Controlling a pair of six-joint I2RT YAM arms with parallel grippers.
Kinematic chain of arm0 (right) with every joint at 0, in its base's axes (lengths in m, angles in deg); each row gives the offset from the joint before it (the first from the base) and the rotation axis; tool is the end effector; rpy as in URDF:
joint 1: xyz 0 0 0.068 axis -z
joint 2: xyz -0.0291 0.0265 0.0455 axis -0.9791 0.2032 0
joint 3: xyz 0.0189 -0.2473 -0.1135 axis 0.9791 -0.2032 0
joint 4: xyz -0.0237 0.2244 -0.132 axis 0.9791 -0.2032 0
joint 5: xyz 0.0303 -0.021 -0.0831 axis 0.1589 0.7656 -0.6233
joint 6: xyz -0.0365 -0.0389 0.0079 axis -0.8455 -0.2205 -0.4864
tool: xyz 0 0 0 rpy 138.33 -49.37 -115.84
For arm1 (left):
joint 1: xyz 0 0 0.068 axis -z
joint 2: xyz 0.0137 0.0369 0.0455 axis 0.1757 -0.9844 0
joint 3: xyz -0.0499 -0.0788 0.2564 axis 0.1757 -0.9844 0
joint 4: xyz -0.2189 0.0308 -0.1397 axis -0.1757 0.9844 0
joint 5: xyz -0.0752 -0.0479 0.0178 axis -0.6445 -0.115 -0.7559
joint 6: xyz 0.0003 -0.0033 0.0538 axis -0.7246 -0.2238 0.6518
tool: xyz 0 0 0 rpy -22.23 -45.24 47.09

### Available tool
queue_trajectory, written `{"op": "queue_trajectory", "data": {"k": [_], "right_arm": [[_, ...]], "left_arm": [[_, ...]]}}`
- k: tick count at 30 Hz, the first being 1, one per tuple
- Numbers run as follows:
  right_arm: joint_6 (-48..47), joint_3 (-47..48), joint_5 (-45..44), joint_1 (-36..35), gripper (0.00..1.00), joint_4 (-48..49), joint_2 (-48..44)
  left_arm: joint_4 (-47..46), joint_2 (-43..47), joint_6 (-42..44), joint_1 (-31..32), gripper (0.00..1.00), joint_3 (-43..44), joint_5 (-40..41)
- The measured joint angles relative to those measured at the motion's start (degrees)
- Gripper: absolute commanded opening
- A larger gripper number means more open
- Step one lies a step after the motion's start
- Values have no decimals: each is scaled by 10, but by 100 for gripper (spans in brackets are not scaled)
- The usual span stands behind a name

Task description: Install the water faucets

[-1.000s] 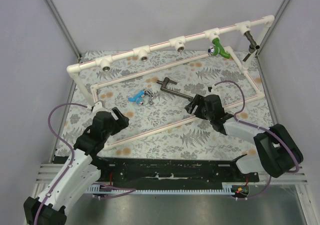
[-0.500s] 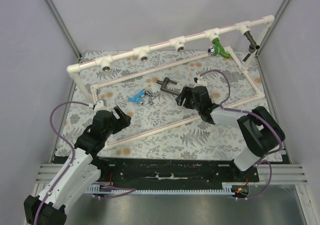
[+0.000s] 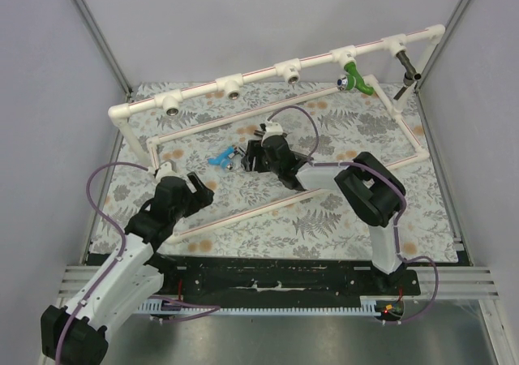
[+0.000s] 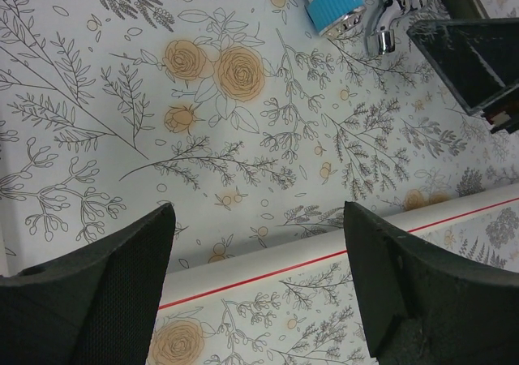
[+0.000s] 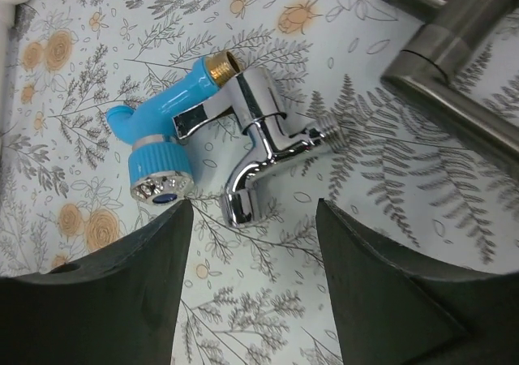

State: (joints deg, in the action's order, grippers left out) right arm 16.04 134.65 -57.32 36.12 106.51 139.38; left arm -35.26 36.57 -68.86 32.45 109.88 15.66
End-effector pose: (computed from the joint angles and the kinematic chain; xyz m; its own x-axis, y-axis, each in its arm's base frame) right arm 0.3197 0.2845 0.1563 -0.5948 0.1493 -0.7899 -0.3450 0.8401 0.4185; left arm 0.1443 -0.0524 0.2134 -0.5920 -0.4915 -0.6387 -0.2263 0.8620 -0.4536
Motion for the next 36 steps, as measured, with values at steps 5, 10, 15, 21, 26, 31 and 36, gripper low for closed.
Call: {"op": "queue_trajectory", "data": {"k": [5,10,15,21,26,31,36], "right_arm": [[-29,76,-66,-42,69,-52,55],[-61,115,-142,-76,61,-103,86],[-89,134,-187,-82,49,-137,95],[-153,118,-189,-79,31,-129,88],[-224,48,-130,-75,0,-123,33],[-282,-14,-67,-68,0,-142,-34],[-316,-53,-14,-67,0,-163,-103]], "left_arm": [[1,0,0,0,87,0,0],[1,1,1,0,87,0,0],[1,4,4,0,87,0,0],[1,8,15,0,87,1,-1],[-5,15,22,0,87,11,-16],[-21,15,23,0,87,16,-36],[-49,1,14,0,88,16,-68]]}}
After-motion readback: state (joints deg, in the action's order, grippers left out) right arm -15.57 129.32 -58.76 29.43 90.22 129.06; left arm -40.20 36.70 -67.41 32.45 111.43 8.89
